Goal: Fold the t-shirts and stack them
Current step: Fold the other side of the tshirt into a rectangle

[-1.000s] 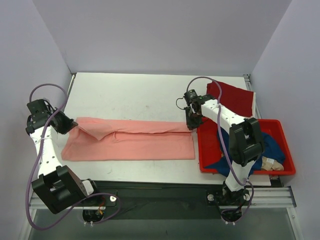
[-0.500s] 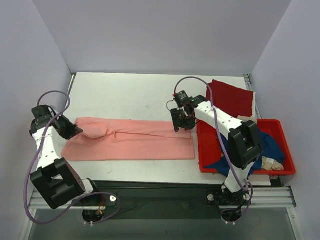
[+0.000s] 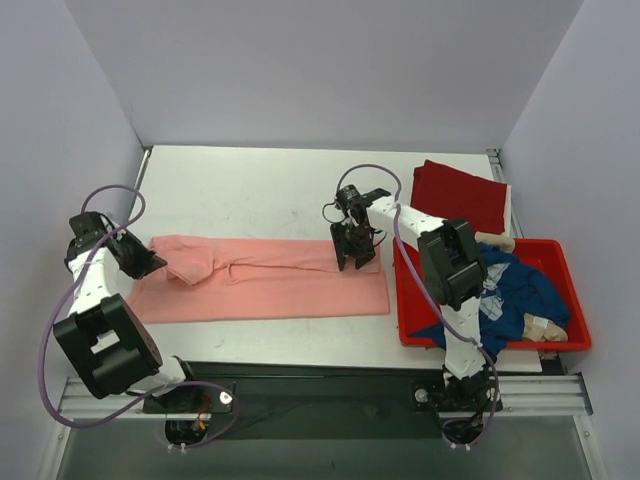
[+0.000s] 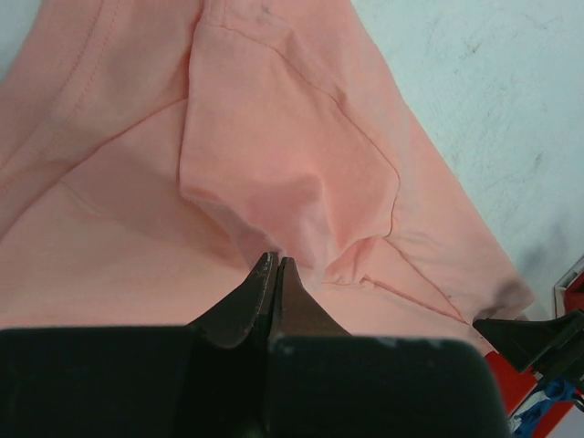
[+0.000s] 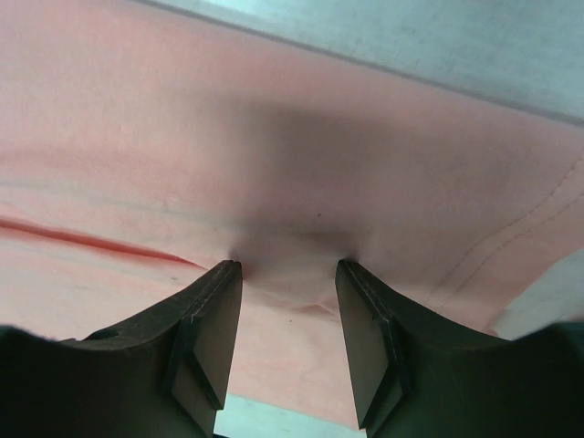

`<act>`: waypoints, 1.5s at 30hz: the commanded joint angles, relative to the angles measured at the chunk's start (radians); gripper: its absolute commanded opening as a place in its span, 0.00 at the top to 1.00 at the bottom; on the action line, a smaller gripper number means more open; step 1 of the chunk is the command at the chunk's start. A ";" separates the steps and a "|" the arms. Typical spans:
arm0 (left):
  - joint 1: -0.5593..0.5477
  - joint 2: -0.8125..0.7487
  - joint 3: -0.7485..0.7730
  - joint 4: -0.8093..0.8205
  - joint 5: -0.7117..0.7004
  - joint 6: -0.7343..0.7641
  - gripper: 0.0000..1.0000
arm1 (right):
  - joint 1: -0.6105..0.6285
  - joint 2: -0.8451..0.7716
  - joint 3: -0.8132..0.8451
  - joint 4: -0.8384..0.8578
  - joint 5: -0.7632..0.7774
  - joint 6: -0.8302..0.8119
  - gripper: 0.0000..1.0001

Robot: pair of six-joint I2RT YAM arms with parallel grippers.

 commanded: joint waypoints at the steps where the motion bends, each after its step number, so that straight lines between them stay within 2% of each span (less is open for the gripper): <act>1: 0.007 0.034 0.008 0.114 -0.001 0.011 1.00 | -0.032 0.079 0.065 -0.024 0.029 0.015 0.54; 4: 0.003 0.083 0.021 0.151 0.006 0.010 1.00 | -0.072 0.138 0.125 -0.038 0.039 0.033 0.53; 9: -0.039 0.165 0.045 0.179 0.040 0.013 1.00 | -0.122 0.245 0.329 -0.079 0.041 0.041 0.53; 15: -0.091 0.179 0.050 0.207 0.029 -0.039 1.00 | -0.159 0.345 0.544 -0.131 0.073 0.015 0.51; 22: -0.093 0.153 0.056 0.185 -0.058 -0.055 1.00 | -0.173 0.314 0.636 -0.137 0.026 -0.036 0.49; 28: -0.086 0.174 0.054 0.182 -0.130 -0.067 1.00 | -0.099 0.201 0.641 -0.134 0.010 -0.076 0.49; 34: -0.083 0.194 0.067 0.210 -0.179 -0.082 1.00 | 0.051 0.130 0.602 -0.090 -0.086 -0.033 0.49; 40: -0.079 0.218 0.068 0.236 -0.185 -0.062 1.00 | 0.171 0.148 0.524 0.048 -0.221 0.048 0.50; 45: -0.080 0.215 0.035 0.259 -0.161 -0.055 1.00 | 0.210 0.216 0.487 0.063 -0.183 0.053 0.51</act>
